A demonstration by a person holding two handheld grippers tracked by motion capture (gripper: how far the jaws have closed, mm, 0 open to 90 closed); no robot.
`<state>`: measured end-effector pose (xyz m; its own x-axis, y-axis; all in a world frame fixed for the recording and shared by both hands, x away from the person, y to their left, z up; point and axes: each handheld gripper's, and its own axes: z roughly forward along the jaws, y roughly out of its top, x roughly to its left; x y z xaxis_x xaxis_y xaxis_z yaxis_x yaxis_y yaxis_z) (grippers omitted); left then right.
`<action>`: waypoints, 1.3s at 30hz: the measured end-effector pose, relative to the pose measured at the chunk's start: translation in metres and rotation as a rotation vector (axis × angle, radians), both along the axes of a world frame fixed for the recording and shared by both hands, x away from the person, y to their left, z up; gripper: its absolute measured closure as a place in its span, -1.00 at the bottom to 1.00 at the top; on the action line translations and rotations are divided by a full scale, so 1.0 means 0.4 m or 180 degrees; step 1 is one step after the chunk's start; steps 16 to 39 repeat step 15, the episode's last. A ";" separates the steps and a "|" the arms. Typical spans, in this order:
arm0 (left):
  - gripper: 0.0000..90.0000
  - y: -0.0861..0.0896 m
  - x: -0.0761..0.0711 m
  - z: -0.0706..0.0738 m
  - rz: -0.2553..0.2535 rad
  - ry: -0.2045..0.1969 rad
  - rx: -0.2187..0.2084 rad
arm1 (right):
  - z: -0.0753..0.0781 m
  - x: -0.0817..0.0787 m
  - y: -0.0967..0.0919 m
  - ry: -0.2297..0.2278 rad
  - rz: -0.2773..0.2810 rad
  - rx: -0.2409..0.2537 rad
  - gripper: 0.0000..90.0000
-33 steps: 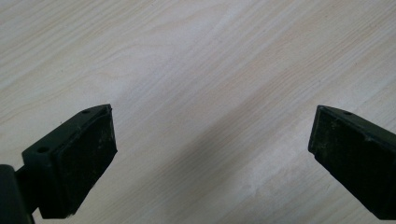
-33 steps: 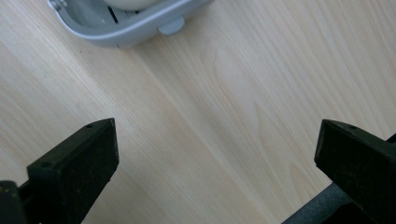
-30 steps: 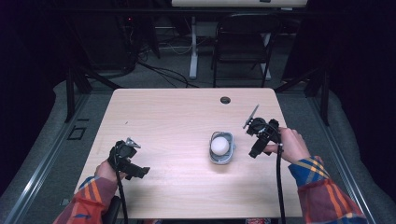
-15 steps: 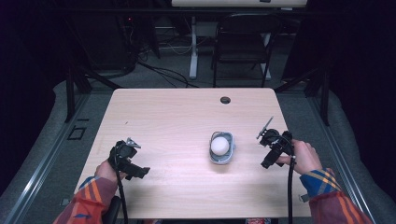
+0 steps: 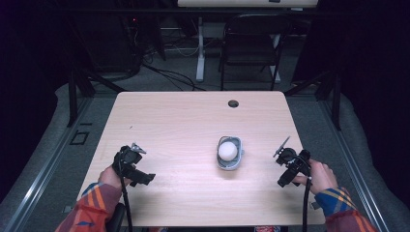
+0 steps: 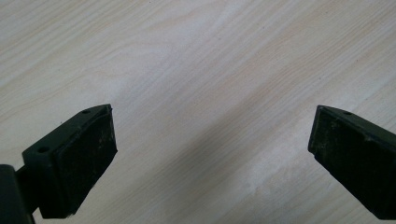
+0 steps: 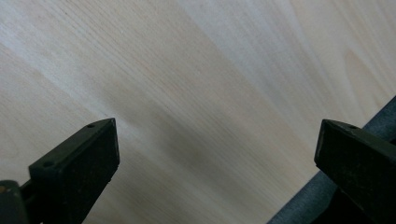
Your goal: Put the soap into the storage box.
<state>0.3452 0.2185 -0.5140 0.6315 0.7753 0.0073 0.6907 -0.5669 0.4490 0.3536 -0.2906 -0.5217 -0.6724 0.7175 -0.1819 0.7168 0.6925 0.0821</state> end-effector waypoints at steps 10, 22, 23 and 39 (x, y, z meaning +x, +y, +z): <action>-0.98 0.000 0.000 -0.001 -0.0029 0.0011 -0.0002 | -0.057 -0.032 -0.012 -0.0006 -0.0107 0.0013 -0.91; -0.98 -0.001 0.000 0.000 -0.0035 0.0010 -0.0006 | -0.057 -0.027 -0.009 -0.0059 -0.0098 -0.0021 -0.82; -0.98 -0.001 0.000 0.000 -0.0035 0.0010 -0.0006 | -0.057 -0.027 -0.009 -0.0059 -0.0098 -0.0021 -0.82; -0.98 -0.001 0.000 0.000 -0.0035 0.0010 -0.0006 | -0.057 -0.027 -0.009 -0.0059 -0.0098 -0.0021 -0.82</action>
